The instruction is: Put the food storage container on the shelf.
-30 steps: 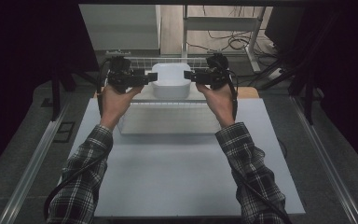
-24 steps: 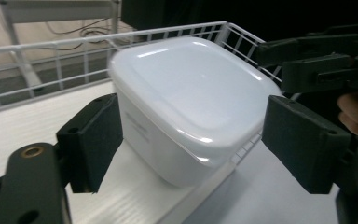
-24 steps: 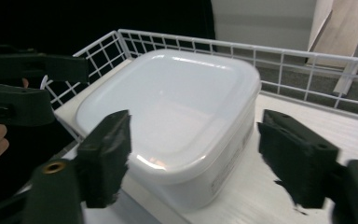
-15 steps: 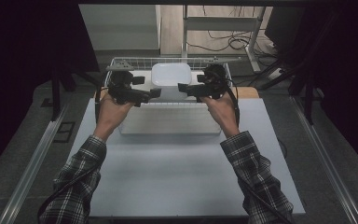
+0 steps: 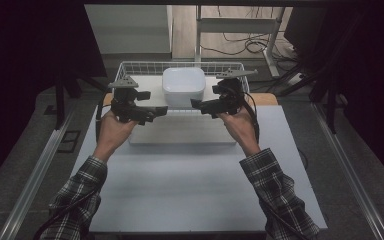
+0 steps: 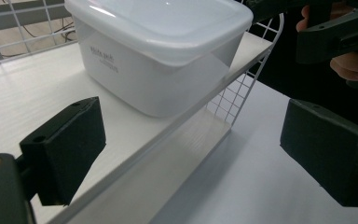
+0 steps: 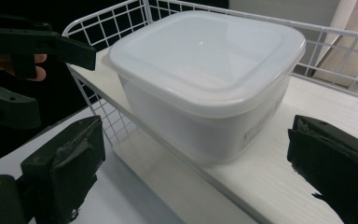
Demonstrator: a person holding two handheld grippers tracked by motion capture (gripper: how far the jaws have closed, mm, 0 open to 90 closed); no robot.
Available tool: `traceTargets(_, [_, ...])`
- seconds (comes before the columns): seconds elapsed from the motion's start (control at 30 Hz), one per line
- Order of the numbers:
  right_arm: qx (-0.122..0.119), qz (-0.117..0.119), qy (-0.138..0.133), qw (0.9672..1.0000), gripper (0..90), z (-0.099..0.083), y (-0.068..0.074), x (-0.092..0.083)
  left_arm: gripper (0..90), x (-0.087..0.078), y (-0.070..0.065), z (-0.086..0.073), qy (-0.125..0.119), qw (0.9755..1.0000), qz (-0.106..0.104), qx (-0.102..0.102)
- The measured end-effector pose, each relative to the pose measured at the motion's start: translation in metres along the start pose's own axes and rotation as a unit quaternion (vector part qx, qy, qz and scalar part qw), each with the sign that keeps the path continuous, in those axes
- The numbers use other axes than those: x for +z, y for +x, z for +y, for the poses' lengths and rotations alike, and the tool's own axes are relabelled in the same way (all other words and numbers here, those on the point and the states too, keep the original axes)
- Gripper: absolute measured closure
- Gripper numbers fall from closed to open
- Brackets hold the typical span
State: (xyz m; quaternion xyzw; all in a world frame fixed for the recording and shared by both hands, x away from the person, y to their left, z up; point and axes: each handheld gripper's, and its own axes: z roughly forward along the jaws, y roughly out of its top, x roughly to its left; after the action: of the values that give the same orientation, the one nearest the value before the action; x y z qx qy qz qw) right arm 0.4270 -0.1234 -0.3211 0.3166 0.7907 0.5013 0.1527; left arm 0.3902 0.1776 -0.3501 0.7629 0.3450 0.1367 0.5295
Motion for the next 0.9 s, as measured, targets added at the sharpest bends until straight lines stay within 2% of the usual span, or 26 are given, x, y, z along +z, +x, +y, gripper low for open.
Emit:
traceTargets(0.3, [-0.01,0.008,0.004,0.9999,2.0,-0.013,0.007,-0.009,2.6,-0.004,-0.008,-0.017,-0.008,0.9999,-0.011,-0.002])
traceTargets(0.53, [-0.035,0.001,0.013,0.9993,0.4,-0.027,0.014,-0.014,2.6,-0.002,-0.016,-0.031,-0.003,0.9997,-0.024,0.0])
traceTargets(0.73, [-0.032,0.006,0.02,0.9993,0.0,-0.041,0.016,-0.014,2.7,-0.001,-0.025,-0.041,-0.006,0.9991,-0.041,0.001])
traceTargets(0.9, [-0.026,0.012,0.022,0.9994,0.0,-0.051,0.017,-0.017,3.1,-0.001,-0.034,-0.05,-0.006,0.9991,-0.04,0.011])
